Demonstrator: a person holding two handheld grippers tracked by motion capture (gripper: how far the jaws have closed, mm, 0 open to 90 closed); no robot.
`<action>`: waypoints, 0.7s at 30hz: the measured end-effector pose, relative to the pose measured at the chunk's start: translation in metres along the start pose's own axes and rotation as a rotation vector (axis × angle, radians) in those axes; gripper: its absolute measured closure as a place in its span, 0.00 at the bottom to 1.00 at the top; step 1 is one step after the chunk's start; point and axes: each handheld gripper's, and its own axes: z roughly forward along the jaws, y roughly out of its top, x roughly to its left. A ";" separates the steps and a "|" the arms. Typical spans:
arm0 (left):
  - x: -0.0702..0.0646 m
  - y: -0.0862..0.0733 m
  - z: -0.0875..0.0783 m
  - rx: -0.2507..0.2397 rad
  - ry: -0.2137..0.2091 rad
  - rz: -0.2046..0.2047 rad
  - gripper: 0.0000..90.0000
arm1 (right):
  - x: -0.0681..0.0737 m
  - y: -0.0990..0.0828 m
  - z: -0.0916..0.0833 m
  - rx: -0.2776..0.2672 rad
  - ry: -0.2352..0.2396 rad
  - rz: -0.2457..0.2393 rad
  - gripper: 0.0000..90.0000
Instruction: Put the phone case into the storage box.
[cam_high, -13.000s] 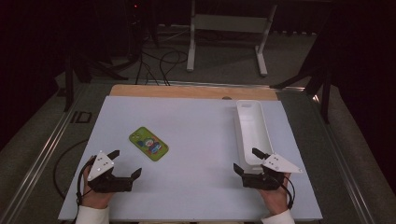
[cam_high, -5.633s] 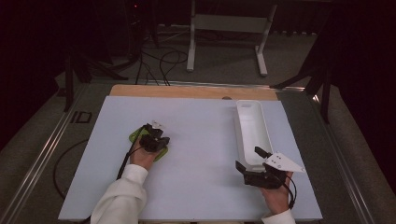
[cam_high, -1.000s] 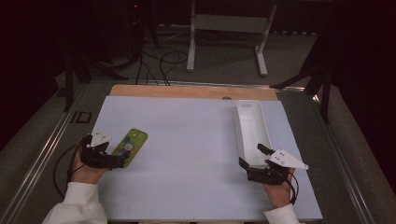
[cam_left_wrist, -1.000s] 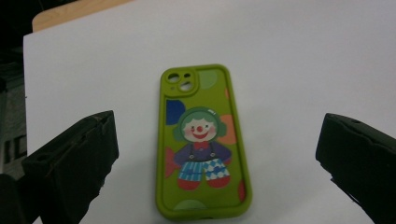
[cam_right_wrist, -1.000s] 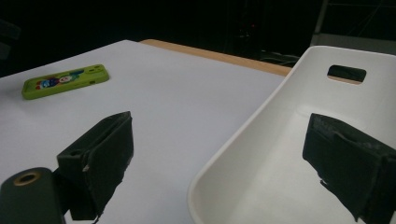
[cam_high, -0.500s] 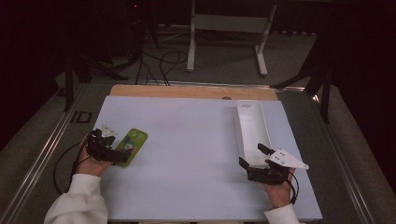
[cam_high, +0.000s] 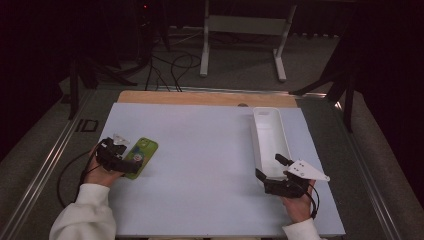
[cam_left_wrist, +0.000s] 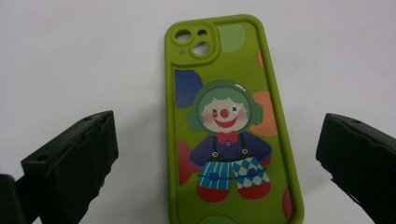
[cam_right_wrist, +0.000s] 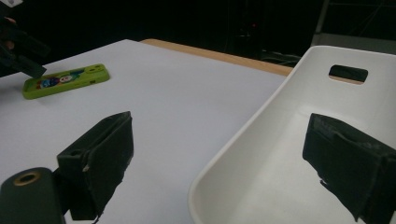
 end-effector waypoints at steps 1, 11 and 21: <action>0.000 0.000 0.001 0.004 -0.003 0.000 0.00 | 0.000 0.000 0.000 0.000 -0.001 0.000 0.10; 0.003 0.001 0.011 0.042 -0.030 -0.005 0.00 | 0.000 -0.001 0.001 0.006 -0.004 0.000 0.10; 0.005 -0.001 0.019 0.064 -0.048 -0.026 0.00 | 0.000 0.000 0.001 0.007 -0.003 0.002 0.10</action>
